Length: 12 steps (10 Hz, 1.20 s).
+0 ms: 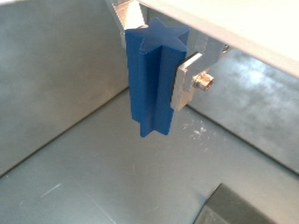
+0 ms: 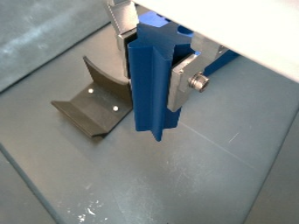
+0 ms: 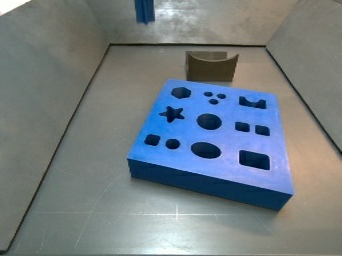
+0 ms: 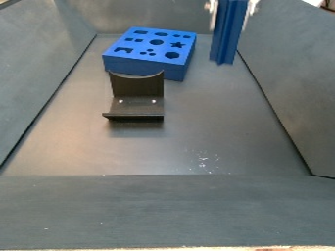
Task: Pick up the star object. Move up. Move to above the board. Insert the star object.
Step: Move to above the board.
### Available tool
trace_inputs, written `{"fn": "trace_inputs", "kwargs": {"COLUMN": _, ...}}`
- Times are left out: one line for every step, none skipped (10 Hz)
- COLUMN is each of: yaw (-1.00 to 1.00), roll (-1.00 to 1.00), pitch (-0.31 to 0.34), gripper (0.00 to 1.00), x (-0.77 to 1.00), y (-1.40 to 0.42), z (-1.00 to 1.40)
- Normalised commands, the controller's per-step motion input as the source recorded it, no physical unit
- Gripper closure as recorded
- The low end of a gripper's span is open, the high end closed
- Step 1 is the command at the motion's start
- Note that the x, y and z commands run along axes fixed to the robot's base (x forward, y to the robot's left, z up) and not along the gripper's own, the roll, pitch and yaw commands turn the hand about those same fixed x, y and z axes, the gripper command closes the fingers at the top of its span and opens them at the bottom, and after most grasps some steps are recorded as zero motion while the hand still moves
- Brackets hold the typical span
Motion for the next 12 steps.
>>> {"fn": "trace_inputs", "kwargs": {"yaw": 0.01, "roll": 0.08, "pitch": 0.08, "gripper": 1.0, "x": 0.02, "y": -0.01, "z": 1.0}}
{"fn": "trace_inputs", "kwargs": {"yaw": 0.0, "roll": 0.07, "pitch": 0.081, "gripper": 1.0, "x": 0.02, "y": -0.01, "z": 0.93}}
{"fn": "trace_inputs", "kwargs": {"yaw": 0.0, "roll": 0.07, "pitch": 0.081, "gripper": 1.0, "x": 0.02, "y": -0.01, "z": 0.77}}
{"fn": "trace_inputs", "kwargs": {"yaw": 0.0, "roll": 0.06, "pitch": 0.081, "gripper": 1.0, "x": 0.01, "y": 0.0, "z": 0.56}}
{"fn": "trace_inputs", "kwargs": {"yaw": 0.0, "roll": 0.05, "pitch": 0.077, "gripper": 1.0, "x": 0.01, "y": 0.0, "z": 0.4}}
{"fn": "trace_inputs", "kwargs": {"yaw": -0.01, "roll": 0.04, "pitch": 0.076, "gripper": 1.0, "x": 0.01, "y": 0.0, "z": 0.29}}
{"fn": "trace_inputs", "kwargs": {"yaw": 0.12, "roll": -0.35, "pitch": 0.386, "gripper": 1.0, "x": 0.22, "y": -1.0, "z": 0.23}}
{"fn": "trace_inputs", "kwargs": {"yaw": 0.12, "roll": -0.33, "pitch": 0.384, "gripper": 1.0, "x": 0.23, "y": -1.0, "z": 0.22}}
{"fn": "trace_inputs", "kwargs": {"yaw": 0.1, "roll": -0.22, "pitch": 0.345, "gripper": 1.0, "x": 0.24, "y": -1.0, "z": 0.23}}
{"fn": "trace_inputs", "kwargs": {"yaw": 0.04, "roll": -0.15, "pitch": 0.245, "gripper": 1.0, "x": 0.25, "y": -1.0, "z": 0.22}}
{"fn": "trace_inputs", "kwargs": {"yaw": 0.03, "roll": -0.08, "pitch": 0.185, "gripper": 1.0, "x": 0.25, "y": -1.0, "z": 0.22}}
{"fn": "trace_inputs", "kwargs": {"yaw": 0.03, "roll": -0.04, "pitch": 0.154, "gripper": 1.0, "x": 0.25, "y": -1.0, "z": 0.22}}
